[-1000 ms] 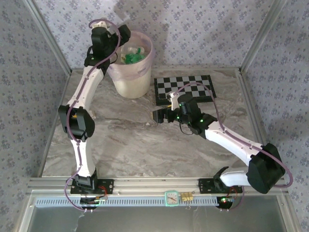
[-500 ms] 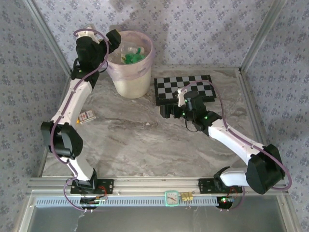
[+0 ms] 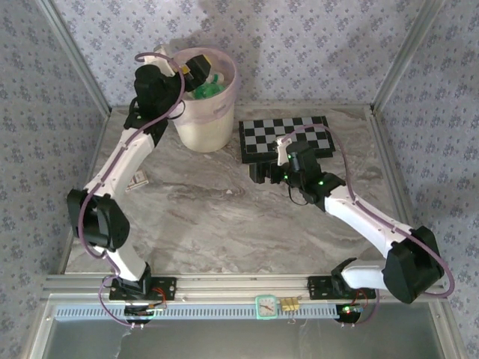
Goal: Put the plastic bottles in the bin
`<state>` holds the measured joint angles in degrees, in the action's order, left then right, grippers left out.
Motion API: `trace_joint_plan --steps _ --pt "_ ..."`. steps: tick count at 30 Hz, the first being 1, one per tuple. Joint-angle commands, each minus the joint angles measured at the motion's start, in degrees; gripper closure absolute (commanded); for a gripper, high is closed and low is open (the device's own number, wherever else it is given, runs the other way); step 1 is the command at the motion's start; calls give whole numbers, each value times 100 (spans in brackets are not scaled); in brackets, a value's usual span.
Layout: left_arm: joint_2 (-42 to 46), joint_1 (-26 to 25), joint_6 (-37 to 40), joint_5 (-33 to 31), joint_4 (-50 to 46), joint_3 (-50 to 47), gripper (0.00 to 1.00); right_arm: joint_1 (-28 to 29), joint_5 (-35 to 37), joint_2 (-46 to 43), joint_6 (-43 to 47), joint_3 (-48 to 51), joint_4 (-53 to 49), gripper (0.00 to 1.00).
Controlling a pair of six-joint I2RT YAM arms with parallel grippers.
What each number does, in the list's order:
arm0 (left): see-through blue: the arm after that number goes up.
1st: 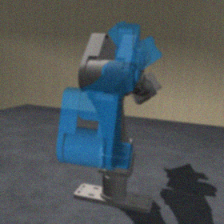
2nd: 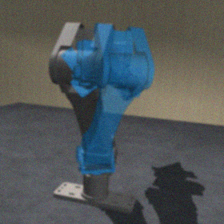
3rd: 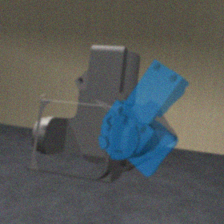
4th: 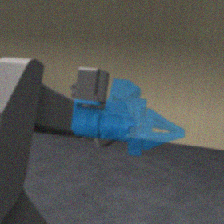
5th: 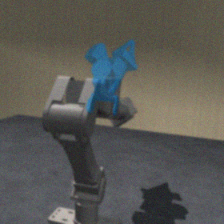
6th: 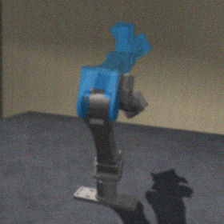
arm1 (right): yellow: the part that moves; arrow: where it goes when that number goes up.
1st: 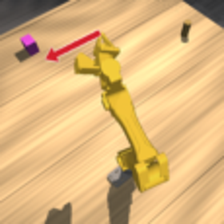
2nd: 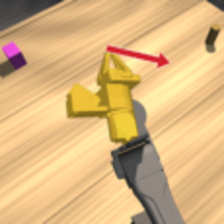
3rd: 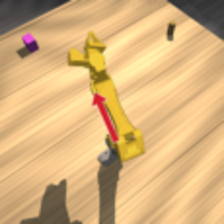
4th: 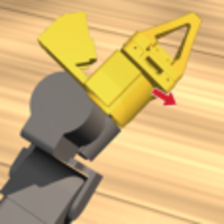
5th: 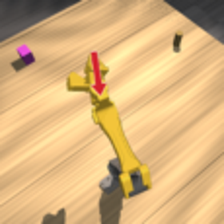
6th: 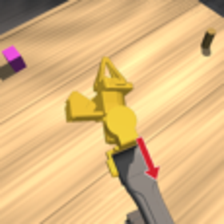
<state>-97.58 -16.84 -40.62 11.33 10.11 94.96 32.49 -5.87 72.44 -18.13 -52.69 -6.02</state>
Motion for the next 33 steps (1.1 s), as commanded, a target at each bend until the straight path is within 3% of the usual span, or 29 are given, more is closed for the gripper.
trace_joint_plan --steps 1,7,13,18,26,33 --pt "-411 61 -7 4 -92 469 0 -45 229 -260 147 65 -186 1" --pt "-1157 241 -211 122 -286 1319 0 -116 376 -519 222 214 -274 0" --pt "-1749 330 247 73 -1243 2831 0 -229 542 -740 316 361 -356 0" --pt "-1714 416 654 44 -1978 3380 0 -455 936 -800 434 432 -610 0" --pt "-502 630 1290 -271 -2223 2136 0 -1347 1602 -934 768 825 -442 0" --pt "1215 784 2478 -1505 -2172 -286 0 -2331 1827 -873 1551 2036 1212 0"
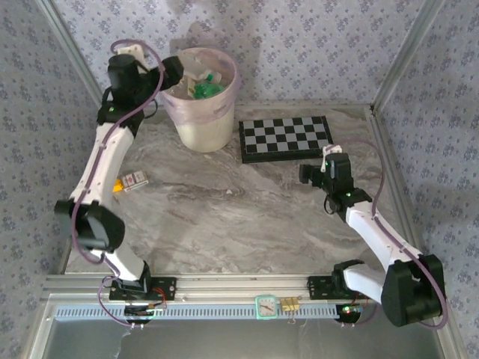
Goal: Put the plastic bottles in the bin
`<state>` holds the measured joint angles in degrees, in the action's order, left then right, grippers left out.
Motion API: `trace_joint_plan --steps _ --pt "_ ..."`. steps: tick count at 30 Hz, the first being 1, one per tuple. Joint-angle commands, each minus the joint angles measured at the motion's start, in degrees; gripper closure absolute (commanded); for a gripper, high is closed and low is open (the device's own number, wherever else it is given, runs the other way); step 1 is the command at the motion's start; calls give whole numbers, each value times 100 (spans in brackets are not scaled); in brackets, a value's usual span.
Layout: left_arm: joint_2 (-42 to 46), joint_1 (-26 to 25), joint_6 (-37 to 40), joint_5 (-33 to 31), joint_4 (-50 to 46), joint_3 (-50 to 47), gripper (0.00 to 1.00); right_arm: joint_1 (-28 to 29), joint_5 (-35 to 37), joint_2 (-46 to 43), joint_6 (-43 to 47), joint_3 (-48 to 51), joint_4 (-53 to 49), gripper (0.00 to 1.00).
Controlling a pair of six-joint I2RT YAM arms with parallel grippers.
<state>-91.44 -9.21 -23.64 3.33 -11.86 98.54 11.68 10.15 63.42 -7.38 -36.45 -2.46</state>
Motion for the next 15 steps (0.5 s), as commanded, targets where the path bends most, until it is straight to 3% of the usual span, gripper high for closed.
trace_joint_plan --steps 1,5,9,15 --pt "838 39 916 -939 57 -959 0 -371 226 110 491 549 1091 0" --pt "1817 96 1443 -1715 363 -2669 0 -898 -18 625 456 843 1888 0" --pt "2575 167 1634 -2415 632 -4199 0 -1069 -224 1301 544 1115 3123 0" --pt "2939 201 1428 -3336 1161 -5730 0 -1161 22 2007 779 980 3919 0"
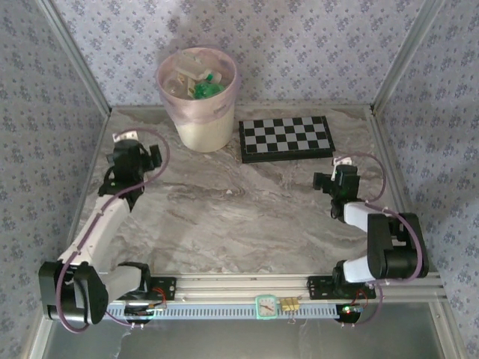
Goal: Put the plastic bottles in the bin
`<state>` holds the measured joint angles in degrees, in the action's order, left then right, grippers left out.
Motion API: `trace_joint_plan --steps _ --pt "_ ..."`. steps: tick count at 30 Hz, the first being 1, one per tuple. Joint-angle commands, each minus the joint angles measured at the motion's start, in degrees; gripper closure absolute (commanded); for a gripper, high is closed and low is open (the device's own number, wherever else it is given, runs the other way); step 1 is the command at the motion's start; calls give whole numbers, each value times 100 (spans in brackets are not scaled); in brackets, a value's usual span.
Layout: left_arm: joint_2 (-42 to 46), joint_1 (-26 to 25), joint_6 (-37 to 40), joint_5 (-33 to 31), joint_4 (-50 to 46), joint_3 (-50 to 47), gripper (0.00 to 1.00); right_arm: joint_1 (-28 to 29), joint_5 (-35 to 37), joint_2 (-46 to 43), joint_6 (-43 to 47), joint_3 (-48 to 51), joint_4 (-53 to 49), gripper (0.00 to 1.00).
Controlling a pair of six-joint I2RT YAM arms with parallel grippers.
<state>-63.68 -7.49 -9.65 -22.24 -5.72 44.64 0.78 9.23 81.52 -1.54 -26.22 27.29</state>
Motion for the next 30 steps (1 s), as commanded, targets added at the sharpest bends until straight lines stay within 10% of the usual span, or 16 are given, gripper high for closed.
trace_joint_plan --steps 1,15,30 --pt "143 37 -37 -908 685 -513 0 -134 42 328 154 -6 1043 0" --pt "-1683 -31 371 -1649 3428 -1468 0 -99 99 584 180 471 2154 0" --pt "-2662 363 904 403 6811 -2685 0 -98 96 583 178 471 2140 0"
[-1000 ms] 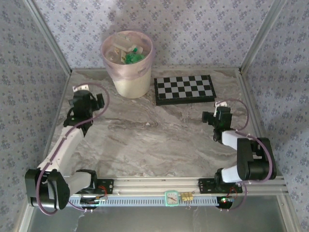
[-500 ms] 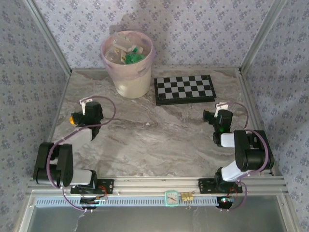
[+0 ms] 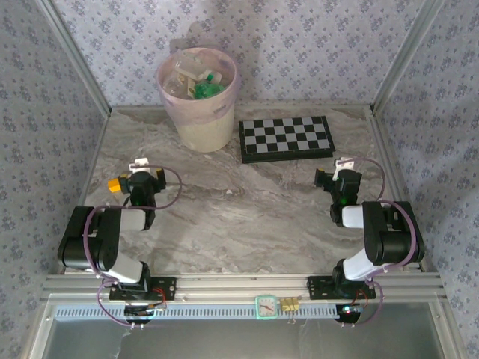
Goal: Put the plastic bottles in the bin
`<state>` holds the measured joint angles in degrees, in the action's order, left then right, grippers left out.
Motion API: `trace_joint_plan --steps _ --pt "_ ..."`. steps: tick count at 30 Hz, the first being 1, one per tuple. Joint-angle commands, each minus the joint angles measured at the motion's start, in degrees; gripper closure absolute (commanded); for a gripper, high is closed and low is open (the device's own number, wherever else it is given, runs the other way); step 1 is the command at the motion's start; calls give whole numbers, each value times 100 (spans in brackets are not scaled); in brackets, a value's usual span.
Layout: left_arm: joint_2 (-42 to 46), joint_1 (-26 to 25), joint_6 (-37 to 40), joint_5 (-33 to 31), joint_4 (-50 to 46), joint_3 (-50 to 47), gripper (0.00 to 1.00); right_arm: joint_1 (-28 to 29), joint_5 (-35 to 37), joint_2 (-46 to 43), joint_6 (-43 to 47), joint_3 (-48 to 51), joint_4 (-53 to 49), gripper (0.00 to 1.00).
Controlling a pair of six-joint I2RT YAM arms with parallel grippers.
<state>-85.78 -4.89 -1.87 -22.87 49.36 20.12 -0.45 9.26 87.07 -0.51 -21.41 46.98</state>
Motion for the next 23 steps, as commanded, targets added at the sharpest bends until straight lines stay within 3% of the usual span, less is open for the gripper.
trace_joint_plan --steps 1,2,4,23 --pt "-385 82 154 459 1073 -183 0 21 96 22 80 -9 168 0" --pt "-93 67 78 547 221 -7 0 19 94 22 77 -4 171 0" --pt "-286 80 131 518 564 3 0 18 95 23 75 -4 172 0" --pt "-228 218 -55 608 97 179 0 28 112 24 80 3 185 0"
